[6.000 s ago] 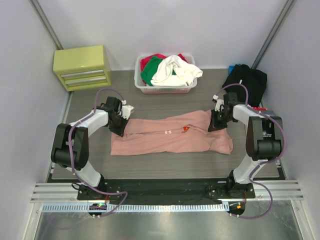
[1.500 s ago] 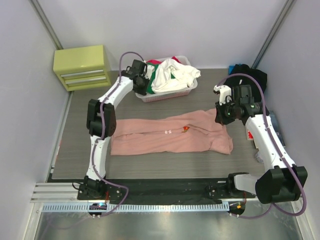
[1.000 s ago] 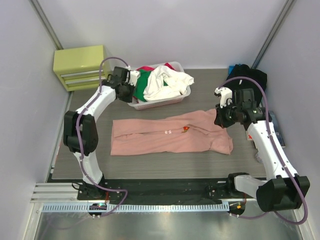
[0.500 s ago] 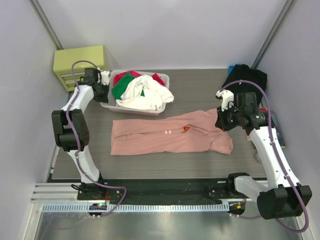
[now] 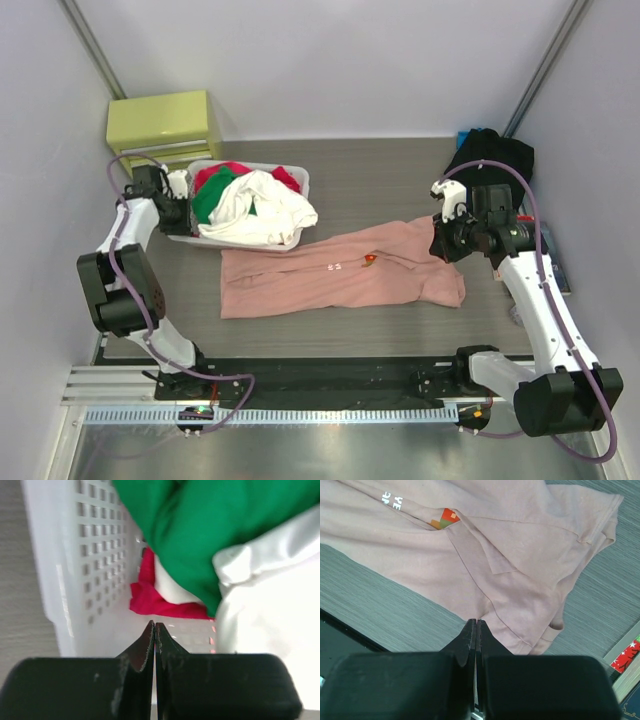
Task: Fold and stack the t-shirts
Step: Rotate the tshirt 90 degrees
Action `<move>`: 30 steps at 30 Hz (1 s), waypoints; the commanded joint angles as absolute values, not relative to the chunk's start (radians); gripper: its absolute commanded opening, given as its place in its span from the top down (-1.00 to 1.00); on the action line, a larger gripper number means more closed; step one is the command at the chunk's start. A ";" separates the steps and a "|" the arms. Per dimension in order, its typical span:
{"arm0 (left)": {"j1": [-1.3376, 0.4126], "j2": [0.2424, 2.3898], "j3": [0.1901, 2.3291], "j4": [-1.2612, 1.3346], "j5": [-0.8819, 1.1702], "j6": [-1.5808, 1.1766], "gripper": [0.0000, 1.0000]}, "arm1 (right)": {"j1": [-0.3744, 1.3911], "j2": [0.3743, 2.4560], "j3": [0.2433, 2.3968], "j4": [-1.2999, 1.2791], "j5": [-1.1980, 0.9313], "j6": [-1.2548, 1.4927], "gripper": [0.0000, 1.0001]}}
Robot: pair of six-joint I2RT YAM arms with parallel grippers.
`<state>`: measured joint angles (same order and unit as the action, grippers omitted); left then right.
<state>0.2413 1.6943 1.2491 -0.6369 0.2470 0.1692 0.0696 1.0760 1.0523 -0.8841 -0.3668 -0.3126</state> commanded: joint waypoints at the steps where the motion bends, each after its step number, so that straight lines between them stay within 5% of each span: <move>1: 0.238 1.600 1.197 -0.638 0.259 0.201 1.00 | 0.067 1.066 1.069 -0.861 -0.388 -0.319 0.98; 13: 0.377 1.516 1.117 -0.537 0.284 0.245 1.00 | 0.068 1.080 1.023 -0.859 -0.408 -0.342 0.98; 17: 0.379 1.413 1.143 -0.494 0.377 0.218 0.52 | 0.067 1.106 1.003 -0.839 -0.414 -0.336 0.98; 19: 0.379 1.329 1.150 -0.482 0.402 0.180 0.43 | 0.067 1.115 1.000 -0.828 -0.408 -0.331 0.98; 24: 0.341 1.132 1.141 -0.430 0.434 0.057 0.56 | 0.067 1.118 0.994 -0.819 -0.396 -0.324 0.98; 26: 0.277 1.134 1.178 -0.487 0.425 0.009 1.00 | 0.066 1.127 0.988 -0.812 -0.402 -0.322 0.98; 30: 0.115 1.259 1.241 -0.589 0.349 -0.014 1.00 | 0.064 1.152 0.988 -0.805 -0.410 -0.321 0.98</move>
<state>0.2516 1.1271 1.1889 -0.4995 0.3958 0.0517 0.0696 1.1328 0.9871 -0.8455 -0.3954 -0.3267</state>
